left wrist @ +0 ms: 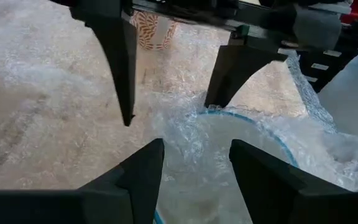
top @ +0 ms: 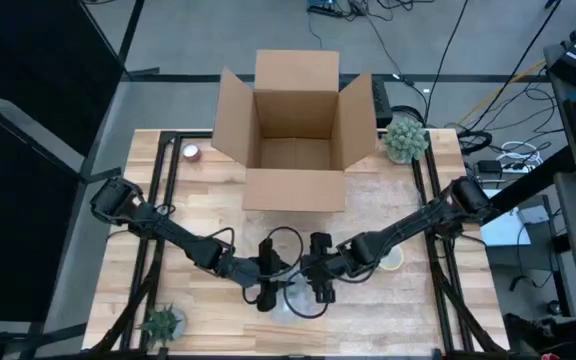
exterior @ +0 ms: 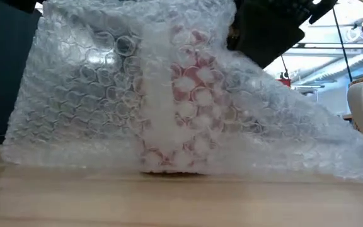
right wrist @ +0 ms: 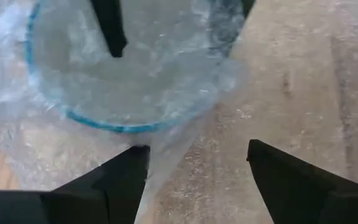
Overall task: Wrap mug
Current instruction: Wrap the red cup with the left transparent bubble wrap
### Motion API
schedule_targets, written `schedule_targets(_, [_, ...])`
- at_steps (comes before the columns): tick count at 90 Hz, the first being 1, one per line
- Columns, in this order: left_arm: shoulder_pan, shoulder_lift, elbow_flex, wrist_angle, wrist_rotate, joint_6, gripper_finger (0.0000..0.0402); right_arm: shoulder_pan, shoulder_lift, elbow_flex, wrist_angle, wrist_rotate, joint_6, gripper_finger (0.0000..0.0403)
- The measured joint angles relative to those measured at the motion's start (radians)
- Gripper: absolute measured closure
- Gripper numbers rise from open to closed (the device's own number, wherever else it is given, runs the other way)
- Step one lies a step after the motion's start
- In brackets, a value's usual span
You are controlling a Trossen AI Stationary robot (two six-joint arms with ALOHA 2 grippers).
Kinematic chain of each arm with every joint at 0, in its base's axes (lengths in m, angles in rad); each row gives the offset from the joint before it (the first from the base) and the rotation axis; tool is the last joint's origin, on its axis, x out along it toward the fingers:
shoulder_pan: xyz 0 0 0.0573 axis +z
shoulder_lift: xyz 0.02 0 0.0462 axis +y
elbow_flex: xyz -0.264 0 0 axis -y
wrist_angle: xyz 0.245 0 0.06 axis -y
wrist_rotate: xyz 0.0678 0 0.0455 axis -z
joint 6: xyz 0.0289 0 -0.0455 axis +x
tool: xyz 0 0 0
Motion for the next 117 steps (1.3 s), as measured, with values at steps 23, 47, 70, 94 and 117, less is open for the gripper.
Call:
schedule_targets(23, [0.0, 0.0, 0.0, 0.0, 0.002, -0.024, 0.0221, 0.001, -0.064, 0.0, -0.007, -0.001, 0.021, 0.0146])
schedule_targets(47, [0.0, 0.0, 0.0, 0.001, 0.007, -0.024, 0.0221, 0.001, -0.086, 0.001, -0.009, 0.0, 0.027, 0.0146])
schedule_targets(70, [0.0, 0.0, 0.0, 0.001, 0.008, -0.025, 0.0221, 0.001, -0.086, 0.001, -0.01, -0.001, 0.027, 0.0147])
schedule_targets(94, [0.0, 0.0, 0.0, 0.001, 0.009, -0.025, 0.0221, 0.001, -0.086, 0.001, -0.011, -0.002, 0.027, 0.0147])
schedule_targets(117, [0.0, -0.005, 0.0, -0.001, 0.015, -0.025, 0.0221, 0.002, -0.086, 0.001, -0.016, -0.003, 0.027, 0.0147])
